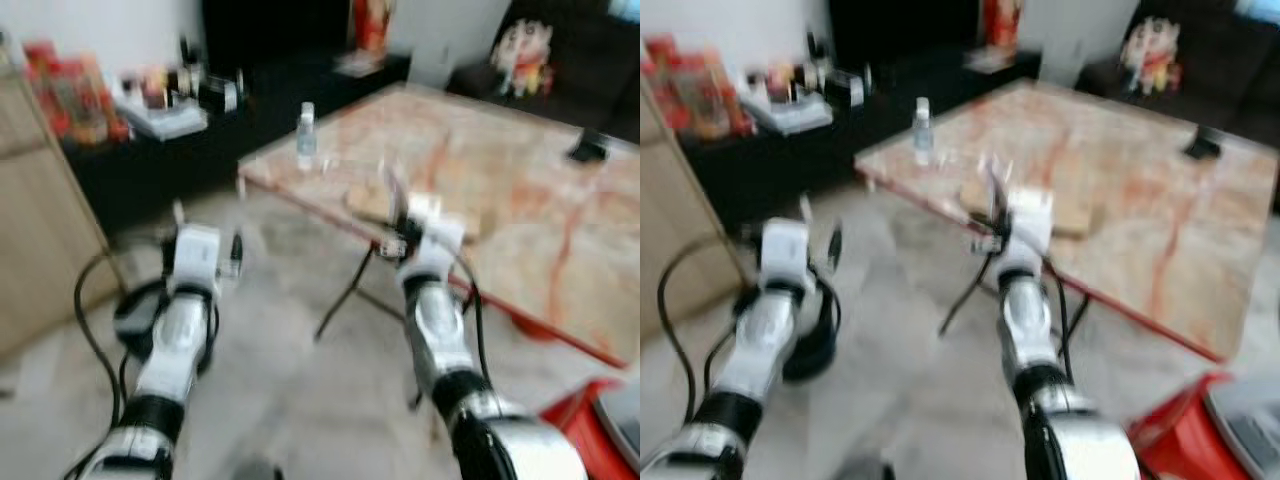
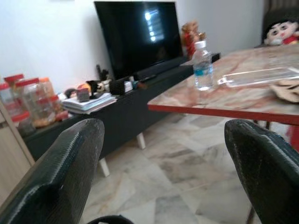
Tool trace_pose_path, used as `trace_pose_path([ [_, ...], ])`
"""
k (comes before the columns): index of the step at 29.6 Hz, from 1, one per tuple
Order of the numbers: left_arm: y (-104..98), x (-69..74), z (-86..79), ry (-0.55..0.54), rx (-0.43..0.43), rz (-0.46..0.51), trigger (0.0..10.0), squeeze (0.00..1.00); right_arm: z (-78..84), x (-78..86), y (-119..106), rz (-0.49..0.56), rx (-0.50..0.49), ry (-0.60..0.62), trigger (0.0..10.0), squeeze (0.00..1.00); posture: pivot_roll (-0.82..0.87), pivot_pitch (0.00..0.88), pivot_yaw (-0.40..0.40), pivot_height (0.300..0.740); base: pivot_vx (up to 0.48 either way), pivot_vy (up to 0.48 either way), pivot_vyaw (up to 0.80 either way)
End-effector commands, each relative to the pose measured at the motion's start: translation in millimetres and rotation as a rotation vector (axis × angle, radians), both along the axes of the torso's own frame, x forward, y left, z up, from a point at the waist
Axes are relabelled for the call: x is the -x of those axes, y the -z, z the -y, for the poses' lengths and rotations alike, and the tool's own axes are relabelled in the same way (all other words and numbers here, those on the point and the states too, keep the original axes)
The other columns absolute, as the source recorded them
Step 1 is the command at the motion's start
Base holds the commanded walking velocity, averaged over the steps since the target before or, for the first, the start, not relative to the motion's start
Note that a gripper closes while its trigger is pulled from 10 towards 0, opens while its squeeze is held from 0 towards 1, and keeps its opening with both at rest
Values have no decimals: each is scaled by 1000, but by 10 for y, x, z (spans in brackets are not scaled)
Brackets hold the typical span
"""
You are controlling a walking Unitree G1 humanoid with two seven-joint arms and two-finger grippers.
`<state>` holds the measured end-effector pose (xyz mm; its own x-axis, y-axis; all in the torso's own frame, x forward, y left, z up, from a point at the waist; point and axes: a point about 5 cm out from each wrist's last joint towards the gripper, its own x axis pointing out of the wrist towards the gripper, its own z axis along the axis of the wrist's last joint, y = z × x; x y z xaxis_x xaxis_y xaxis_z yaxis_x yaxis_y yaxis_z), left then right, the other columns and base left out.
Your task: Picking trash to rubbish bin
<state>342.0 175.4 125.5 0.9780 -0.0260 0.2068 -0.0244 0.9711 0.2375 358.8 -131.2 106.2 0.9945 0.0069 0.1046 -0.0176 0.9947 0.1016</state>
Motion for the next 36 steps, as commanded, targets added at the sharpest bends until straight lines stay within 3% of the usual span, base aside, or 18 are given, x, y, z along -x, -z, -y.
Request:
trace_pose_path([
  [1,-10,-24,-20,1,-9,-5,10000,0,15,-20,-24,-2,7,8,10000,0,91,0,-69,740,-277,0,0],
  [7,119,-33,-133,-48,9,-75,10000,0,26,63,185,-94,33,-8,10000,0,91,0,-67,740,-90,0,0],
  [11,383,12,-233,-71,33,-227,10000,0,67,204,458,-214,50,-11,10000,0,94,0,-68,740,0,0,0],
  [14,482,47,-272,-79,45,-282,10000,0,81,269,566,-261,63,-17,10000,0,94,0,-65,740,0,0,0],
  [17,689,174,-387,-113,-1,-375,10000,0,110,451,832,-386,87,-37,10000,0,87,0,-60,740,0,0,0],
  [26,969,393,-541,-172,10,-492,10000,0,168,749,1181,-564,104,-54,10000,0,89,0,-60,740,0,0,0],
  [27,1050,491,-598,-200,29,-511,10000,0,196,872,1301,-628,110,-54,10000,0,89,5,-63,740,0,0,0],
  [31,1137,582,-625,-214,41,-541,10000,0,215,994,1409,-688,105,-56,10000,0,90,15,-65,740,0,0,0],
  [36,1380,787,-637,-246,58,-682,10000,0,246,1242,1608,-813,124,-57,10000,0,86,30,-58,740,0,0,0],
])
